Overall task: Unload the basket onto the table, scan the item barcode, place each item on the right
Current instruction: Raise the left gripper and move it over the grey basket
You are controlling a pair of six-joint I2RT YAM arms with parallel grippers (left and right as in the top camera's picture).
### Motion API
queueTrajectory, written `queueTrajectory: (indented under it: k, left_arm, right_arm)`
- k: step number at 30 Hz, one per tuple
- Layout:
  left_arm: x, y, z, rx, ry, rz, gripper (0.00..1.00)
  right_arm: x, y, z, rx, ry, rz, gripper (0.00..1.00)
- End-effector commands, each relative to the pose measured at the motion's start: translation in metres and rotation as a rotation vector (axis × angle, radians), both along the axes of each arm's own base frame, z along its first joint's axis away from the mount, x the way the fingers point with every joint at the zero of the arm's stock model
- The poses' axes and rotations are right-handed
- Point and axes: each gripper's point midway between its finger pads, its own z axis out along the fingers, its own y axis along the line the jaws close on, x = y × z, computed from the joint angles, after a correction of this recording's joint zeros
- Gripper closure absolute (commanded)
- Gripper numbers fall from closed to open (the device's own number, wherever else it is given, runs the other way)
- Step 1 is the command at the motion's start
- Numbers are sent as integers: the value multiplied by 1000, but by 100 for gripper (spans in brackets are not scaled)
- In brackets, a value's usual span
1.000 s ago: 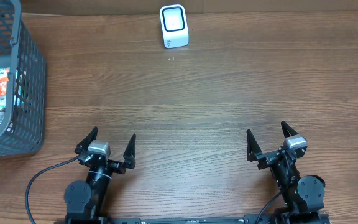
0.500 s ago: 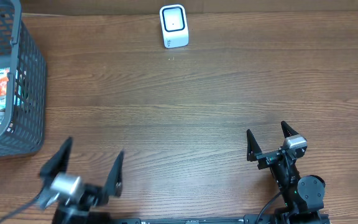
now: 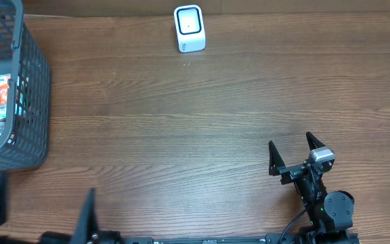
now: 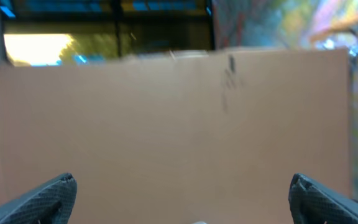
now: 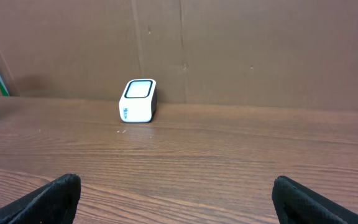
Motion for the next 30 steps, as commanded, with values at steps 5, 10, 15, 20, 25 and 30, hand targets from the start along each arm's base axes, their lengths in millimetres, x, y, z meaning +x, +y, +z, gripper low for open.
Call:
queueTrajectory:
  k: [5, 10, 15, 20, 25, 30]
  left_arm:
    - [-18, 38, 72, 26, -202, 275, 0]
    - [-19, 48, 107, 152, -337, 447, 0]
    - [-3, 61, 118, 312, -341, 651, 0]
    - [41, 77, 109, 344, -222, 754, 0]
    - [88, 95, 91, 361, -73, 854, 0]
    - [130, 112, 69, 372, 69, 945, 0]
  right_arm:
    - [0, 0, -2, -1, -4, 2, 0]
    - [0, 0, -2, -1, -4, 2, 0]
    - [0, 0, -2, -1, -4, 2, 0]
    - [0, 0, -2, -1, -4, 2, 0]
    - [0, 0, -2, -1, -4, 2, 0]
    - [0, 0, -2, -1, -4, 2, 0]
